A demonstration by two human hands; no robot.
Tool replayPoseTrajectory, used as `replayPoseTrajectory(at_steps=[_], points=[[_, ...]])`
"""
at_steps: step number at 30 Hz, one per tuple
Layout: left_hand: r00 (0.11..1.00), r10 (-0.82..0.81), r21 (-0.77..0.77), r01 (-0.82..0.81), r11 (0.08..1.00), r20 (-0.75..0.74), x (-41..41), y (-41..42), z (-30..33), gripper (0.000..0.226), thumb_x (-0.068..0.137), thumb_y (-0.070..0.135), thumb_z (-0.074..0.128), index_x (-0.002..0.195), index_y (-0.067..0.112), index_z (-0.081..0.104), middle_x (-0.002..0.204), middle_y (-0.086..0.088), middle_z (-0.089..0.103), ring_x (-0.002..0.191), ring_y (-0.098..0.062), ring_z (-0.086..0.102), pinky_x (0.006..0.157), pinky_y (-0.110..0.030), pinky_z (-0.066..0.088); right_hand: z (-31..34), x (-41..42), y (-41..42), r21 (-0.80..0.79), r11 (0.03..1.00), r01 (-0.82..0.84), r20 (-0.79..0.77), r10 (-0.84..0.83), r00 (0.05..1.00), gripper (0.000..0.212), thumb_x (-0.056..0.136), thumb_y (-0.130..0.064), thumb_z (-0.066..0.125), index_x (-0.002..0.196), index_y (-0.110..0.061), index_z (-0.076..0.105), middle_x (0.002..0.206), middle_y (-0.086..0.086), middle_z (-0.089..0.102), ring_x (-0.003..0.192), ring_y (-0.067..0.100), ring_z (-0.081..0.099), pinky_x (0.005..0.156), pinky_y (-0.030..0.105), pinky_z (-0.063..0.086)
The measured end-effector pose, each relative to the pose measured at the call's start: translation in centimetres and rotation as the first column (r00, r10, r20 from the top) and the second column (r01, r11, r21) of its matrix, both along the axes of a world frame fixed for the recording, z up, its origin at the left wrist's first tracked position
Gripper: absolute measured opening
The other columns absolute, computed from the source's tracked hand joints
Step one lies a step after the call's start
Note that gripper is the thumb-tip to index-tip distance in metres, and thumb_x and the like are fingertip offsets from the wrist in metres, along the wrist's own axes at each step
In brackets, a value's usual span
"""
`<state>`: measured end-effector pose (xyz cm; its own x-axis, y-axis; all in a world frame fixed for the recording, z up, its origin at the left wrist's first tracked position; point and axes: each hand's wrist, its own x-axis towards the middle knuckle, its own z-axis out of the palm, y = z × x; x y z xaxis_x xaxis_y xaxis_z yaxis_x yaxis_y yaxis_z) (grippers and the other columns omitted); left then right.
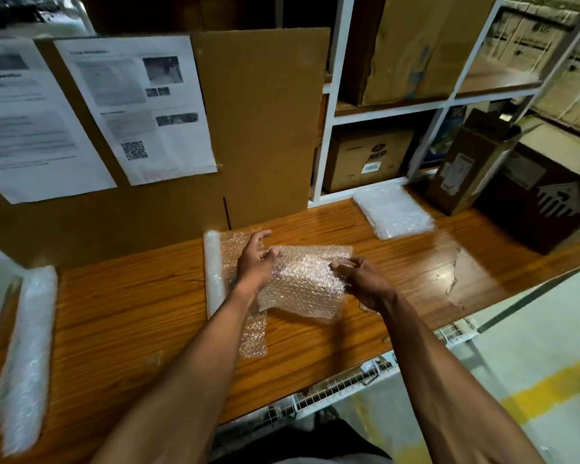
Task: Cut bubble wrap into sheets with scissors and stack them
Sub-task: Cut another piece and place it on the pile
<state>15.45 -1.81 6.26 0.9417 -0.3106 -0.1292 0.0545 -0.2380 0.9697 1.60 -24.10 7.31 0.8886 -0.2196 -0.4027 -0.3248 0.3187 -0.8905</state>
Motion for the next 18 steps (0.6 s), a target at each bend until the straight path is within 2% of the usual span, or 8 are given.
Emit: replayPoseTrajectory(at_steps=[4,7,8,10,12,14,16,18], points=[[1.0,0.014,0.021,-0.014,1.0,0.014,0.2,-2.2,0.0,0.036,0.104,0.031,0.06,0.14,0.029,0.055,0.133,-0.003,0.064,0.095,-0.013,0.066,0.065,-0.017,0.052,-0.9,1.2,-2.4,0.044,0.989,0.14,0.025,-0.141,0.99,0.087,0.093,-0.004,0.072,0.163,-0.008,0.02,0.135,0.012,0.065,0.122,0.023,0.063,0.114,0.046,0.045],[0.998,-0.057,-0.062,0.055,0.997,-0.032,0.3,-4.4,-0.4,0.05,0.097,0.039,0.069,0.143,0.039,0.049,0.138,-0.01,0.062,0.11,-0.016,0.065,0.094,-0.04,0.057,-1.3,2.0,-4.9,0.026,0.986,0.162,0.041,-0.163,0.986,0.087,0.095,-0.005,0.071,0.164,-0.01,0.018,0.134,0.011,0.062,0.128,0.026,0.059,0.121,0.053,0.039],[0.994,-0.097,-0.071,0.093,0.993,-0.047,0.5,-5.3,-0.6,0.057,0.093,0.038,0.074,0.143,0.046,0.047,0.14,-0.01,0.061,0.115,-0.02,0.065,0.097,-0.046,0.056,-1.3,2.0,-5.9,0.019,0.986,0.163,0.051,-0.164,0.985,0.081,0.095,-0.007,0.071,0.161,-0.012,0.025,0.125,0.01,0.063,0.122,0.023,0.061,0.115,0.05,0.046],[0.985,-0.172,-0.063,0.17,0.983,-0.029,0.7,-7.9,-0.5,0.062,0.09,0.031,0.079,0.138,0.056,0.049,0.145,-0.003,0.05,0.123,-0.022,0.056,0.096,-0.052,0.056,-1.0,2.2,-8.3,0.015,0.993,0.119,0.098,-0.119,0.988,0.061,0.094,-0.013,0.072,0.147,-0.014,0.041,0.106,0.008,0.059,0.086,0.014,0.062,0.075,0.028,0.061],[0.977,-0.215,-0.069,0.214,0.974,0.001,0.8,-10.9,-0.3,0.05,0.095,0.014,0.072,0.129,0.049,0.061,0.143,0.012,0.049,0.121,-0.014,0.051,0.098,-0.046,0.055,-1.2,2.8,-10.9,0.005,0.992,0.128,0.11,-0.128,0.986,0.038,0.098,-0.013,0.067,0.132,-0.015,0.049,0.097,0.007,0.057,0.066,0.007,0.054,0.05,0.018,0.047],[0.982,-0.185,-0.057,0.183,0.981,-0.025,1.1,-14.5,-0.5,0.04,0.097,0.001,0.065,0.112,0.037,0.074,0.139,0.014,0.059,0.112,-0.009,0.059,0.092,-0.035,0.059,-1.1,3.3,-13.9,-0.067,0.984,0.167,0.083,-0.161,0.983,0.029,0.105,-0.01,0.059,0.13,-0.022,0.049,0.1,0.009,0.062,0.062,0.006,0.058,0.048,0.019,0.046],[0.991,-0.126,-0.008,0.126,0.992,-0.048,1.4,-17.7,-0.8,0.038,0.098,-0.002,0.063,0.097,0.033,0.078,0.126,0.009,0.07,0.105,-0.009,0.066,0.084,-0.027,0.059,-1.2,3.6,-16.9,-0.124,0.978,0.17,0.056,-0.164,0.985,0.043,0.106,-0.012,0.059,0.14,-0.027,0.037,0.112,0.013,0.065,0.065,0.008,0.064,0.052,0.024,0.051],[0.997,-0.062,0.025,0.063,0.998,-0.046,1.8,-21.3,-0.9,0.04,0.099,-0.001,0.061,0.094,0.034,0.079,0.114,0.018,0.072,0.097,-0.01,0.068,0.08,-0.029,0.057,-1.4,3.6,-20.2,-0.189,0.975,0.12,0.04,-0.114,0.993,0.055,0.105,-0.013,0.063,0.142,-0.031,0.028,0.118,0.015,0.064,0.071,0.01,0.065,0.058,0.029,0.053]])
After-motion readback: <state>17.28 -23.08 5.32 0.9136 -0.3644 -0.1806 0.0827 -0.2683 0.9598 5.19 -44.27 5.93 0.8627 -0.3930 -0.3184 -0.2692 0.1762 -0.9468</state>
